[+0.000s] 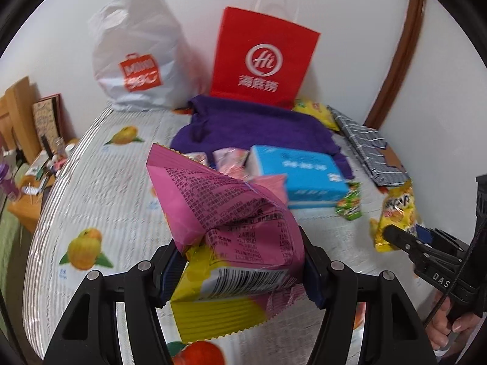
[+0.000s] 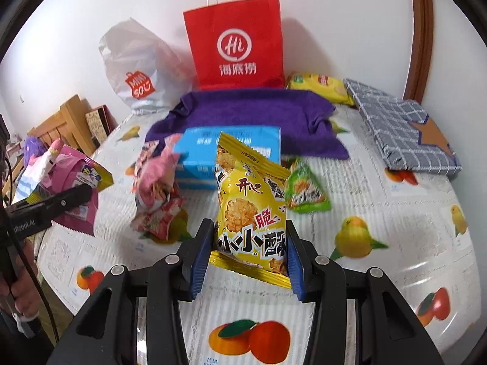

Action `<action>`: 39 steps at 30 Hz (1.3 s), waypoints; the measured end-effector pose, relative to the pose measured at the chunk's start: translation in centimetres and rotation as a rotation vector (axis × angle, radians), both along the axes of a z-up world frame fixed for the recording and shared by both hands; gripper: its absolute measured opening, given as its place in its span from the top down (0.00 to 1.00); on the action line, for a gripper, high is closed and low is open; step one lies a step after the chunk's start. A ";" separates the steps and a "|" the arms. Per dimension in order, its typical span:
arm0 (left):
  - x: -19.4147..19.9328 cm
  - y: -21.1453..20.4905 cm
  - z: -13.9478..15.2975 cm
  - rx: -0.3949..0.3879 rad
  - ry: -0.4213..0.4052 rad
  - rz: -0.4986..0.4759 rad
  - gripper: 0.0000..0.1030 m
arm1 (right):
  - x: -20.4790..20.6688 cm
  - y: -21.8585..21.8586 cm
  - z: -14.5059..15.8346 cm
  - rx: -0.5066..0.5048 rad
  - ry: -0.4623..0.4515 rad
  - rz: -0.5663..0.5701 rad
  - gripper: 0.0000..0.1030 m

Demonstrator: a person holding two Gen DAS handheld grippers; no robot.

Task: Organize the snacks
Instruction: 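Lift both held bags and carry them toward the purple towel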

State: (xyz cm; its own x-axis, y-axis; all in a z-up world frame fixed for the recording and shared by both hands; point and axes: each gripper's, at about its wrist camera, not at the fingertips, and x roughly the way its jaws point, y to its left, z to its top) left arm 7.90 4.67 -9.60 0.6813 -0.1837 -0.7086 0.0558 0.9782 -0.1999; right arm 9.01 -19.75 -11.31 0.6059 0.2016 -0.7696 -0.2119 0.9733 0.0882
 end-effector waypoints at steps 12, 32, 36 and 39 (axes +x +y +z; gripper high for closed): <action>6.4 -2.2 4.7 0.005 -0.052 -0.048 0.38 | 7.0 0.7 5.1 0.023 -0.075 -0.010 0.57; 15.4 -1.4 6.7 0.029 -0.072 -0.024 0.38 | 16.7 1.4 5.8 0.015 -0.093 0.006 0.57; 16.8 -1.1 6.4 0.030 -0.063 -0.020 0.38 | 18.2 1.6 5.7 0.012 -0.096 0.007 0.57; 18.0 -1.1 6.3 0.036 -0.056 -0.022 0.38 | 19.5 1.8 5.4 0.008 -0.095 0.009 0.57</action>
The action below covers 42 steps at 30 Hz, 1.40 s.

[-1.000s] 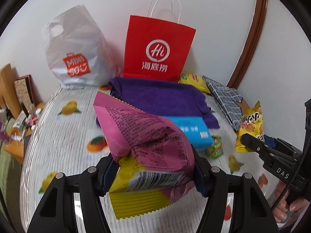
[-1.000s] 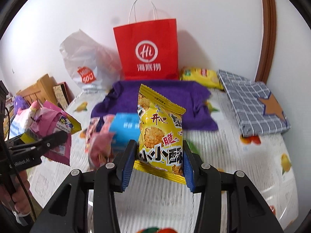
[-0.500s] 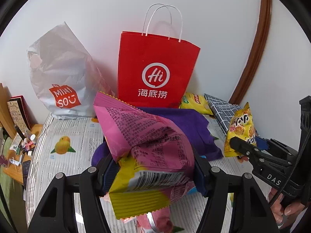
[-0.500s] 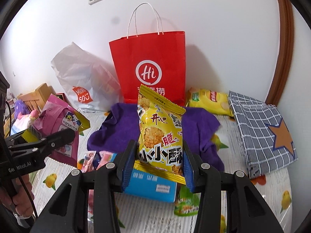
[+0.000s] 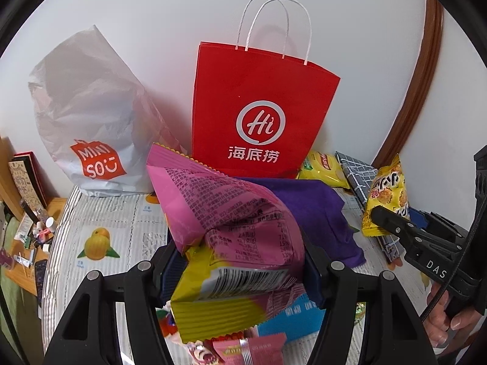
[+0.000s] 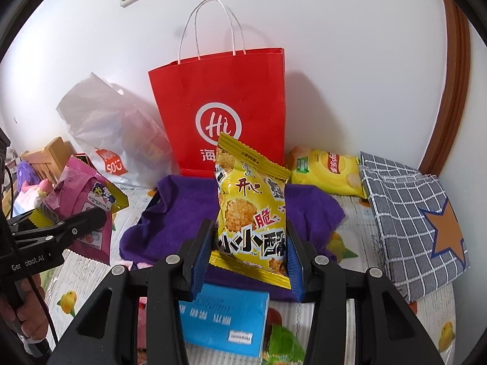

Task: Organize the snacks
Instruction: 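Lift both held bags and carry them toward the purple towel, then release the yellow bag onto the towel with the right tool while the left tool releases its bag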

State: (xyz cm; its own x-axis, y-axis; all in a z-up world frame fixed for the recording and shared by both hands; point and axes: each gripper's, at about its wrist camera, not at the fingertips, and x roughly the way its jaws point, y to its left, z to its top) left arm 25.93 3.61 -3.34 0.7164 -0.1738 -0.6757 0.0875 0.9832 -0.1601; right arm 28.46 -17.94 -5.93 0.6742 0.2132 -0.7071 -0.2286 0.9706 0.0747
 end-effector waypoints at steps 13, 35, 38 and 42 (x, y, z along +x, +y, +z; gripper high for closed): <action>5.7 -1.1 -1.5 0.059 0.027 -0.009 0.38 | 6.4 -1.4 -2.6 -0.011 0.027 -0.028 0.57; 13.3 -1.5 -9.4 0.074 0.182 -0.022 0.38 | 13.2 -1.5 -11.1 -0.085 0.193 0.035 0.58; 13.4 -1.7 -10.0 0.068 0.199 -0.039 0.38 | 13.4 -1.0 -12.1 -0.098 0.213 0.048 0.58; 14.0 -1.9 -10.9 0.082 0.224 -0.034 0.38 | 13.8 -0.7 -13.2 -0.116 0.248 0.048 0.58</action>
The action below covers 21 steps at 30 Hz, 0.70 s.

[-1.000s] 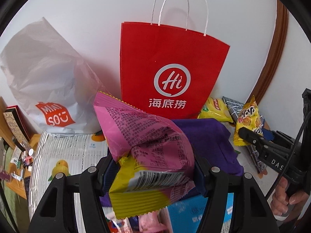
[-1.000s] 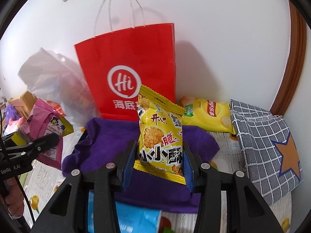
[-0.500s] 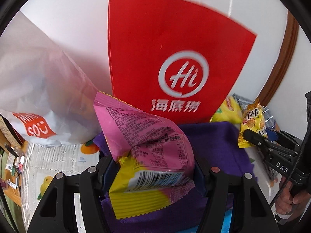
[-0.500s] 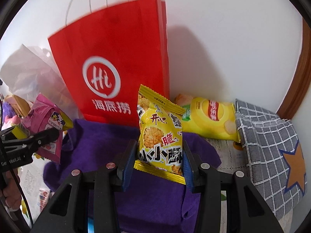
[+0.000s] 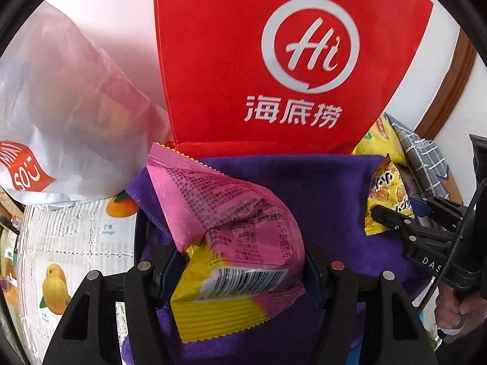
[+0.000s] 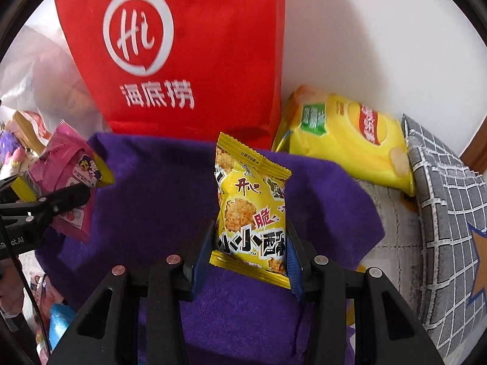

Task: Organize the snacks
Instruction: 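Release the yellow bag onto the towel with the right tool while the left tool releases its bag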

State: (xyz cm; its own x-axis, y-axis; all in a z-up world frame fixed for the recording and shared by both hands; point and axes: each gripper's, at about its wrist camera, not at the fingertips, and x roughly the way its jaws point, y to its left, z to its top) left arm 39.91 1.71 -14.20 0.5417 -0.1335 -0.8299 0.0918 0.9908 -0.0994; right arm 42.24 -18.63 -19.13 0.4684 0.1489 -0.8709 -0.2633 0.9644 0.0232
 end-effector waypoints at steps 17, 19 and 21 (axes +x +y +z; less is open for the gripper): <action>1.2 -1.5 -1.9 0.018 0.058 -0.020 0.37 | 0.7 0.2 -1.1 -0.044 0.027 -0.004 0.50; 1.3 -1.8 -2.0 0.015 0.059 -0.026 0.37 | 0.6 0.5 -0.8 -0.044 0.014 0.001 0.44; 1.4 -1.9 -2.0 0.012 0.062 -0.031 0.37 | 0.4 0.6 -0.1 -0.036 -0.004 0.007 0.39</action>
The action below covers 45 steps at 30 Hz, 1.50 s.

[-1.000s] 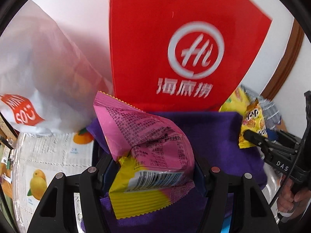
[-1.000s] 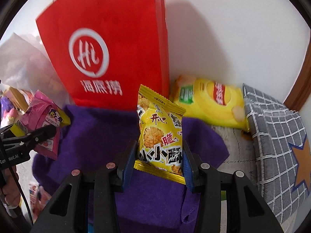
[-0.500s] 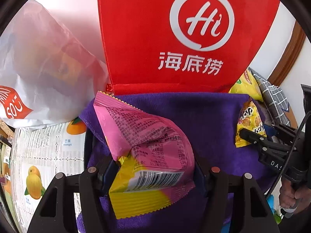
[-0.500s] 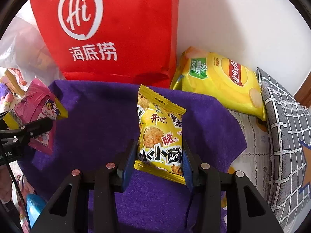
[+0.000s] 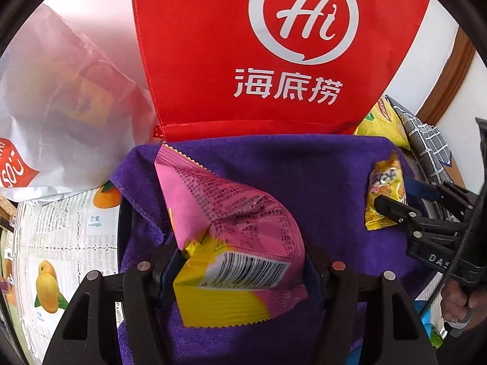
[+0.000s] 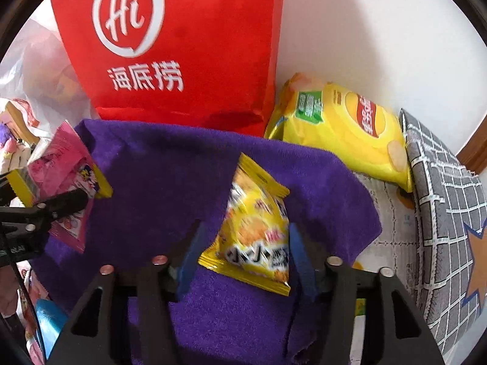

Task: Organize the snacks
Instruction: 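Release the yellow bag onto the towel with the right tool while the left tool releases its bag, then withdraw both open tools back toward the remaining snacks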

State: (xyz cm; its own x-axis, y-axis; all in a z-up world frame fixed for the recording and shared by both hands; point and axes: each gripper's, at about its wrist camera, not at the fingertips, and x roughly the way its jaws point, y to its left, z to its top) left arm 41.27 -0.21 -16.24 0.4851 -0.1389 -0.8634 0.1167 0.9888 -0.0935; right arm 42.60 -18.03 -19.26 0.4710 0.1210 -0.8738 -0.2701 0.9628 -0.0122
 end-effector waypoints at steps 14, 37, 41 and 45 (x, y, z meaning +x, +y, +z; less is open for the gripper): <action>-0.7 0.1 1.9 0.029 -0.061 0.016 0.17 | -1.0 -0.1 3.0 0.009 -0.099 -0.033 0.31; -3.6 0.6 7.2 -0.032 -0.162 -0.011 0.17 | -4.9 -2.4 8.8 0.066 -0.160 -0.105 0.31; -5.0 0.3 9.1 -0.015 -0.202 -0.026 0.17 | -7.5 -3.2 10.1 0.096 -0.152 -0.110 0.33; -6.5 0.3 11.1 -0.016 -0.249 -0.004 0.17 | -10.0 -3.9 10.9 0.076 -0.153 -0.131 0.33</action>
State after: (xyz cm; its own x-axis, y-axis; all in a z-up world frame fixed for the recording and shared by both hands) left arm 34.81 0.07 -5.12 0.6819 -0.1544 -0.7150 0.1421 0.9868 -0.0775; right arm 32.57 -21.89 -8.36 0.6138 0.1122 -0.7814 -0.1427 0.9893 0.0300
